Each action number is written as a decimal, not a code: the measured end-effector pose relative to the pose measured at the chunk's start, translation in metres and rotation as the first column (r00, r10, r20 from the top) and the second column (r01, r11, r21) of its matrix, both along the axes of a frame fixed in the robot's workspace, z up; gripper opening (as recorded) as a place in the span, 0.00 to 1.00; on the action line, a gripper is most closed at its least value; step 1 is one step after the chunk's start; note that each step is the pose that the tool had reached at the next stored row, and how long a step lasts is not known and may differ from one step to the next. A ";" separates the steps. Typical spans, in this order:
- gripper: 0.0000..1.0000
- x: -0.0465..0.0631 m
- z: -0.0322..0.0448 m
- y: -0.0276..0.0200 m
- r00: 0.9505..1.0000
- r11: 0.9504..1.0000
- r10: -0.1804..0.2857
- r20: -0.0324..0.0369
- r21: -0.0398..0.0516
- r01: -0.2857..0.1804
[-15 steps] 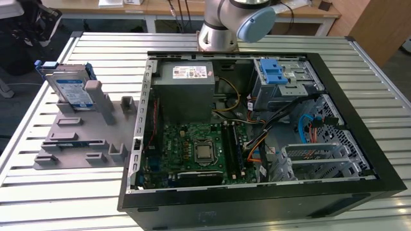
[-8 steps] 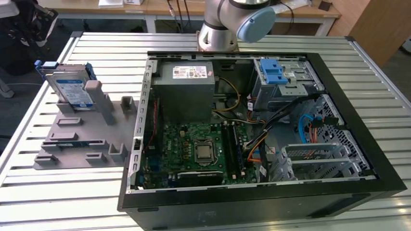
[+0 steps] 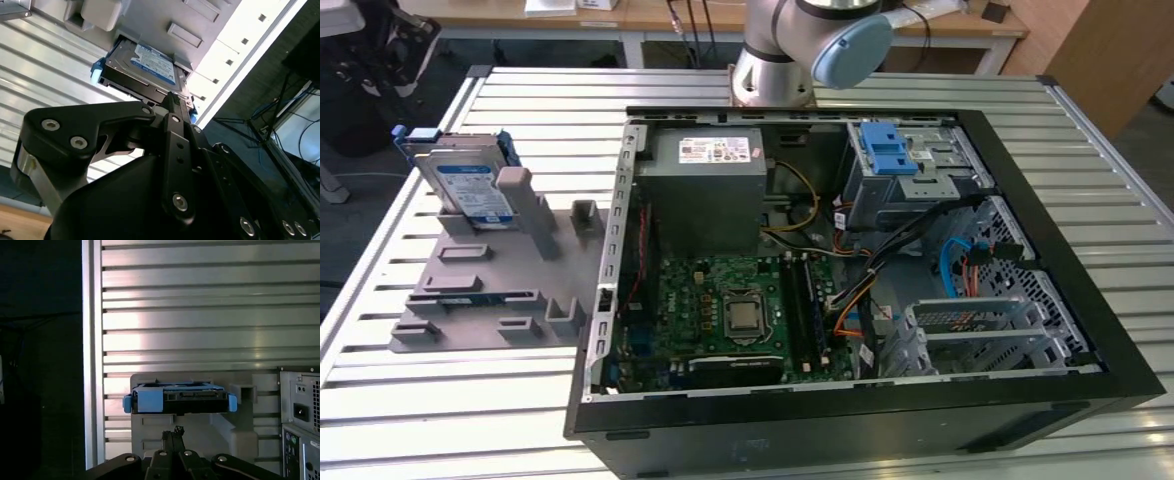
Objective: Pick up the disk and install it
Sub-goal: 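Pick up the disk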
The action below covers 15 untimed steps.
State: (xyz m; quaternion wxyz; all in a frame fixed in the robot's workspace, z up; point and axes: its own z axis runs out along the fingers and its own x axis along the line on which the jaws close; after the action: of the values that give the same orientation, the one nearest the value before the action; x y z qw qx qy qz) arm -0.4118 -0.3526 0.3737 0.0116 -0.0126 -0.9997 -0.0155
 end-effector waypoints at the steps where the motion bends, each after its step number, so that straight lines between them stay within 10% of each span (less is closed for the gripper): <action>1: 0.11 0.000 0.0000 0.0000 1.000 1.000 0.016 0.000 0.000 -0.016; 7: 0.11 0.000 -0.0002 0.0000 0.994 0.994 0.110 0.000 0.000 -0.110; 15: 0.11 0.000 -0.0005 0.0000 0.973 0.973 0.230 0.000 0.000 -0.230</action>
State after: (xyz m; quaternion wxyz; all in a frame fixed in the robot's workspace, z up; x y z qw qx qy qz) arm -0.4118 -0.3526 0.3732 0.0134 0.1030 -0.9945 -0.0140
